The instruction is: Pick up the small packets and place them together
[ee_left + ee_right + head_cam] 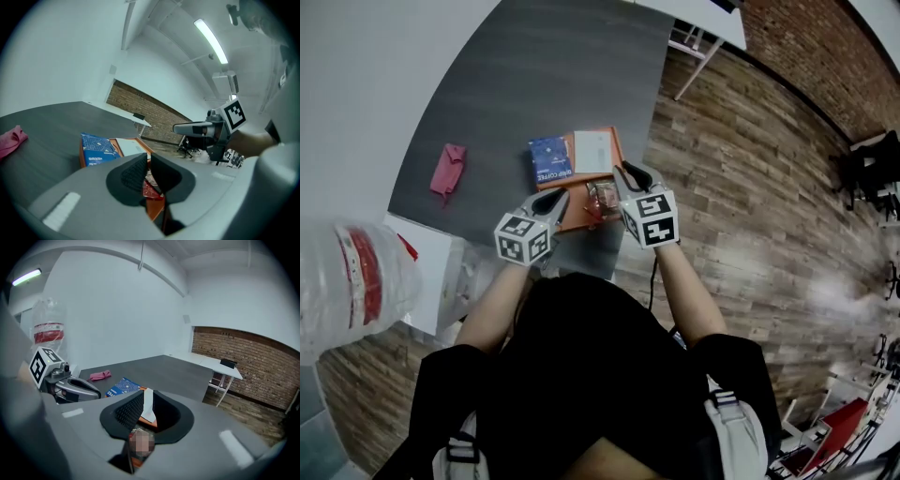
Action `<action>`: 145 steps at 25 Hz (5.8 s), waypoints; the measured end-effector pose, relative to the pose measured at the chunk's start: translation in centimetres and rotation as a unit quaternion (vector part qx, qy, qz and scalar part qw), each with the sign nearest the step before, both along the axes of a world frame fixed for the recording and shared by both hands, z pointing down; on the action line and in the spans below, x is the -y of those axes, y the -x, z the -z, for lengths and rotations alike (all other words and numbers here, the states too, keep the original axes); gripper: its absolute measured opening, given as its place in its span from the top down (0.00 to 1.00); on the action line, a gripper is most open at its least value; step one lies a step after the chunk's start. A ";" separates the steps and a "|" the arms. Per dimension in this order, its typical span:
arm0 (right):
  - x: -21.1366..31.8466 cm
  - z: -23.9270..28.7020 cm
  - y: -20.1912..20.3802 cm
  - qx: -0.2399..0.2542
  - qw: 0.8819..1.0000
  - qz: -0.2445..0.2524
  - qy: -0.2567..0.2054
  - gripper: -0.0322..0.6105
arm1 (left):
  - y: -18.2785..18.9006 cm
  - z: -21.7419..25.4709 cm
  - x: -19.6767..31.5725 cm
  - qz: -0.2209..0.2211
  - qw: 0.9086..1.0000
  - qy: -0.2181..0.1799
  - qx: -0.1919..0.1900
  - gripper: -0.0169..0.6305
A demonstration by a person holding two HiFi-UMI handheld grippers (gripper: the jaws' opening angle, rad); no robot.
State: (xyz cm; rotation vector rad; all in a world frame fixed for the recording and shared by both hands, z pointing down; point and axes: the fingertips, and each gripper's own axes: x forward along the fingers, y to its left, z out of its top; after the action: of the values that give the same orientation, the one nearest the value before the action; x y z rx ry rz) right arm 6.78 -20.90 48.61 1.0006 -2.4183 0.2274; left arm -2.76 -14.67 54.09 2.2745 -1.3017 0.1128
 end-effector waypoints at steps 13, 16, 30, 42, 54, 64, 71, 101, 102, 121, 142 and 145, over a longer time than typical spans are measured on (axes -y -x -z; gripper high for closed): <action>-3.9 -3.1 -6.9 0.057 0.996 -0.044 0.051 0.95 | -5.5 -4.4 1.5 -0.047 0.995 0.070 0.050 0.94; -4.6 -4.4 -8.2 0.065 0.993 -0.065 0.072 0.95 | -6.2 -6.0 2.0 -0.063 0.991 0.100 0.064 0.94; -6.7 -6.2 -13.2 0.057 0.983 -0.142 0.102 0.95 | -7.2 -12.4 3.6 -0.037 0.963 0.257 0.069 0.74; -7.0 -6.9 -13.0 0.059 0.980 -0.147 0.120 0.95 | -6.6 -14.1 3.7 -0.005 0.941 0.336 0.032 0.72; -6.9 -7.1 -13.4 0.058 0.980 -0.145 0.123 0.95 | -7.6 -12.2 3.7 -0.028 0.943 0.331 0.017 0.68; -7.1 -7.5 -12.4 0.063 0.981 -0.133 0.128 0.95 | -8.5 -11.3 3.2 -0.052 0.945 0.317 -0.069 0.80; -7.4 -7.8 -12.7 0.061 0.979 -0.139 0.134 0.95 | -7.9 -12.6 3.0 -0.063 0.940 0.333 -0.028 0.93; -5.9 -6.2 -7.9 0.055 0.990 -0.065 0.108 0.95 | -6.4 -2.5 3.1 -0.072 0.976 0.200 -0.047 0.98; -5.9 -6.1 -7.6 0.054 0.991 -0.062 0.107 0.95 | -6.3 -2.0 3.3 -0.071 0.977 0.195 -0.054 0.98; -2.8 -4.9 -5.1 0.052 0.993 -0.049 0.093 0.95 | -2.5 0.5 12.5 -0.029 0.976 0.176 -0.126 0.98; -3.0 -5.5 -5.6 0.047 0.991 -0.067 0.106 0.95 | 0.1 -4.4 15.4 0.038 0.976 0.210 0.038 0.74; -2.9 -5.3 -5.4 0.049 0.991 -0.063 0.103 0.95 | 0.2 -3.0 15.4 0.037 0.982 0.175 0.053 0.73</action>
State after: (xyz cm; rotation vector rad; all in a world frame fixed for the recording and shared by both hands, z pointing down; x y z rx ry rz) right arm 12.22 -17.95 53.88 1.0681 -2.3621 0.5715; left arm -2.97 -30.12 57.06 1.9426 -1.3007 0.4088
